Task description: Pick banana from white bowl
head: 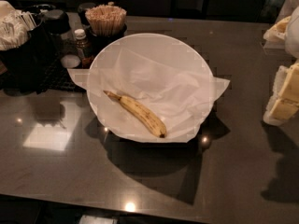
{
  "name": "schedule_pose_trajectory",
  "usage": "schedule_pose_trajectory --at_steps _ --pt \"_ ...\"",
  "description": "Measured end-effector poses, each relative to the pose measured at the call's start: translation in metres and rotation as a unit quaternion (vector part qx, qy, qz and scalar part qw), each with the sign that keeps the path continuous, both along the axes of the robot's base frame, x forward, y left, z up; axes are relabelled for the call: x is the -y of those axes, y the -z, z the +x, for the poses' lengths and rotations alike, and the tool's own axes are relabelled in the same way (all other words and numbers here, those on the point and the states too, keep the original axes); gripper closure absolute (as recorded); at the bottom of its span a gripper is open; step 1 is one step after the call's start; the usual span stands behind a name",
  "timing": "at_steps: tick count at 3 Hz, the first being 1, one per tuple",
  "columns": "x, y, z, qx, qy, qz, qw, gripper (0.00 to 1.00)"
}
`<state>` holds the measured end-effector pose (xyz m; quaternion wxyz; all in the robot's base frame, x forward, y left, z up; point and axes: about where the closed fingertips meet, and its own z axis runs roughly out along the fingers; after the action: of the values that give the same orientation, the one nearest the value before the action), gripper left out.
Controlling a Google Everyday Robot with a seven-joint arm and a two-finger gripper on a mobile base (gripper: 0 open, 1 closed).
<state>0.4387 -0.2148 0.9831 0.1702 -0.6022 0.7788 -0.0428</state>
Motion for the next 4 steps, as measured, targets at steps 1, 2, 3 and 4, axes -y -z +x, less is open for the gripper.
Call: schedule_pose_trajectory --at_steps 1,2,3,4 --pt "0.000 0.000 0.000 0.000 0.000 0.000 1.0000 0.00" --pt "-0.006 -0.002 0.004 0.002 -0.009 0.000 1.0000 0.00" --pt "-0.027 0.003 0.016 -0.015 -0.042 0.000 0.9990 0.00" --pt "-0.063 0.019 0.031 -0.045 -0.100 0.008 0.9939 0.00"
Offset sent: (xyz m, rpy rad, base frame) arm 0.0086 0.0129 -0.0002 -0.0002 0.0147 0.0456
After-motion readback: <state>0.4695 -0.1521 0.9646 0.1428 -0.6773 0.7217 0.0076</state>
